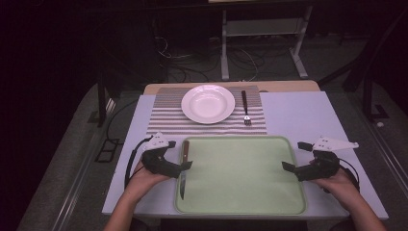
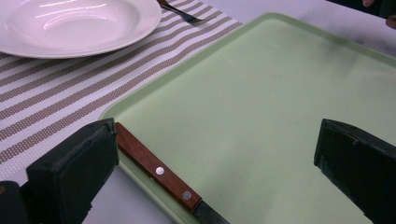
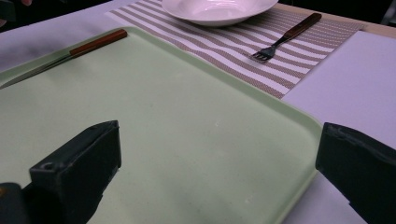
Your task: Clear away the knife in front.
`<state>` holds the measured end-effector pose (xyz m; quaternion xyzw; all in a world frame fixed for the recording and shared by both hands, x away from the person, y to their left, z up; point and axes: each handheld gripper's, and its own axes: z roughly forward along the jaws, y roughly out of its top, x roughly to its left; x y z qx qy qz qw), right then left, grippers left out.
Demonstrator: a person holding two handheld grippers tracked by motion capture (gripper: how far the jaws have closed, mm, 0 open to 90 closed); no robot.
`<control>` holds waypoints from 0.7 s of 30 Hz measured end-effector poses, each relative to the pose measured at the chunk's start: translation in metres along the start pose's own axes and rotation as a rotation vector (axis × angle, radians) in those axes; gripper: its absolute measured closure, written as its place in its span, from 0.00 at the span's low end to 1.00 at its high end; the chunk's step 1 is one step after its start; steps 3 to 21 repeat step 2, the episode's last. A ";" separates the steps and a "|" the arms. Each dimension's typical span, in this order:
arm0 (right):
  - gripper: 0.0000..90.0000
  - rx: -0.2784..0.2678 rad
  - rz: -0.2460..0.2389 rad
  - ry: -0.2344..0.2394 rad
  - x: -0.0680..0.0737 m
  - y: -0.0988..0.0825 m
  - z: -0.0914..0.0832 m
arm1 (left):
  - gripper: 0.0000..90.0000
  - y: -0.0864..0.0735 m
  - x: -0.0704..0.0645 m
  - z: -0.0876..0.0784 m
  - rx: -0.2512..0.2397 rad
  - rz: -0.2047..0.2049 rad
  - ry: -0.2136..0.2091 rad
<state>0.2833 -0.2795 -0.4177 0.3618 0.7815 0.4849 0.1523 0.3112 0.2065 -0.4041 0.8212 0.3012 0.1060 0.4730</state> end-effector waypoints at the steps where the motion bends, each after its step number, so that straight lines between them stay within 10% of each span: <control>1: 0.00 0.000 0.000 0.000 0.000 0.000 0.000 | 0.00 0.000 0.000 0.000 0.001 0.002 -0.001; 21: 0.00 0.001 0.001 0.000 0.000 0.000 0.000 | 0.00 0.000 0.000 0.001 0.000 0.003 -0.002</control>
